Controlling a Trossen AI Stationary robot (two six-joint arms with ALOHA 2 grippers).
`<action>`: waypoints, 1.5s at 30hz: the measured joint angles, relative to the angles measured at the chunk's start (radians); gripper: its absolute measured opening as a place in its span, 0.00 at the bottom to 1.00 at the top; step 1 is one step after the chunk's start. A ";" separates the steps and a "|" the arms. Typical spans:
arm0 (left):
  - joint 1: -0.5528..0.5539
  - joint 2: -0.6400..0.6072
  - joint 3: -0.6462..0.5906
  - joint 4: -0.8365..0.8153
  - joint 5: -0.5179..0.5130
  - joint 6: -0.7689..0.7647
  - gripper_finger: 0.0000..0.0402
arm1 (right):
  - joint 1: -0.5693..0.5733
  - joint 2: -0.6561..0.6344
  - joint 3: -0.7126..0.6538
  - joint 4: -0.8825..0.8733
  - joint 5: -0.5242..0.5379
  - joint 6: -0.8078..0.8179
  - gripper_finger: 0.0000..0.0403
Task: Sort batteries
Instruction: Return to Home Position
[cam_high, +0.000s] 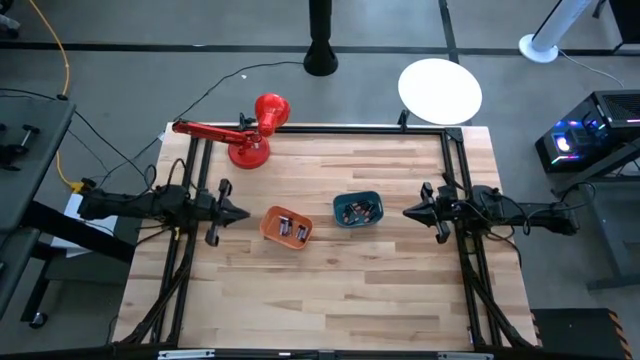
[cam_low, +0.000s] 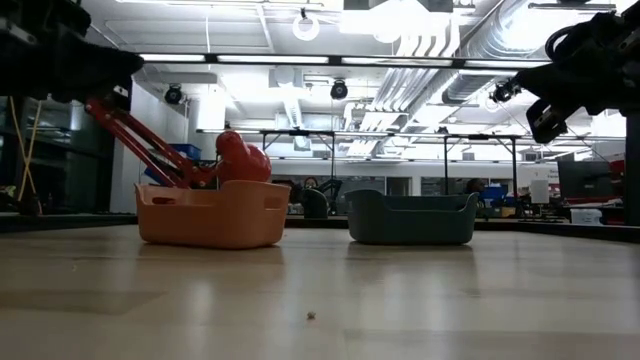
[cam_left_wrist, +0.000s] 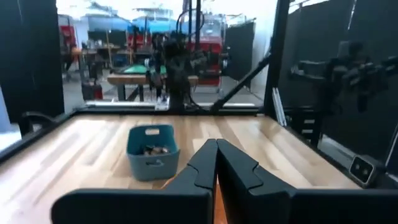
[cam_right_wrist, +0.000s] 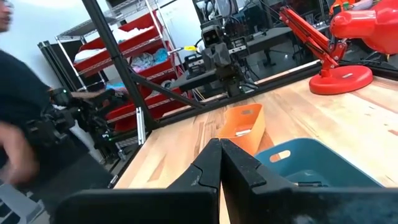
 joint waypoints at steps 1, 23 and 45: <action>0.000 0.013 0.002 0.003 -0.001 -0.016 0.01 | 0.000 -0.001 0.000 0.001 0.000 0.000 0.00; 0.000 0.018 0.000 -0.038 -0.003 -0.042 0.01 | 0.000 0.007 0.000 0.000 0.000 0.000 0.00; 0.000 0.018 0.000 -0.038 -0.003 -0.042 0.01 | 0.000 0.007 0.000 0.000 0.000 0.000 0.00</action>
